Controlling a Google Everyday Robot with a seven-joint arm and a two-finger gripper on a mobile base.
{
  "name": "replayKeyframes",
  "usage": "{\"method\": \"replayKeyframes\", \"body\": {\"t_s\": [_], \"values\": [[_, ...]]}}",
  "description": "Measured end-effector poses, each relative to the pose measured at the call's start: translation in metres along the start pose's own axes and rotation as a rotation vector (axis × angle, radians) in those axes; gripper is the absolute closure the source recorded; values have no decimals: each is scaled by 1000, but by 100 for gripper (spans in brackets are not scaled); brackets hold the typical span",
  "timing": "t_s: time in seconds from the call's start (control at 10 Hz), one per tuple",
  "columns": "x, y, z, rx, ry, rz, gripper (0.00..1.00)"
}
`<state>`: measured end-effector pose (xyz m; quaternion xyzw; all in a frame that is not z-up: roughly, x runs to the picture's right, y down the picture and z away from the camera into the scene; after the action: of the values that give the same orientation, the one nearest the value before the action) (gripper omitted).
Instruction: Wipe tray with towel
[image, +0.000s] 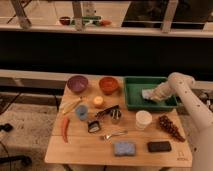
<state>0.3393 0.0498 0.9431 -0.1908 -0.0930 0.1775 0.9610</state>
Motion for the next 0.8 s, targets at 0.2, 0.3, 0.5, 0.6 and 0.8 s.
{"method": "replayKeyframes", "body": {"t_s": [0.2, 0.3, 0.5, 0.6, 0.8], "values": [[11, -5, 0, 12, 22, 47, 96], [14, -8, 1, 18, 30, 60, 96], [19, -17, 6, 29, 42, 73, 96], [20, -21, 10, 31, 43, 74, 96], [20, -38, 20, 41, 42, 68, 96]]}}
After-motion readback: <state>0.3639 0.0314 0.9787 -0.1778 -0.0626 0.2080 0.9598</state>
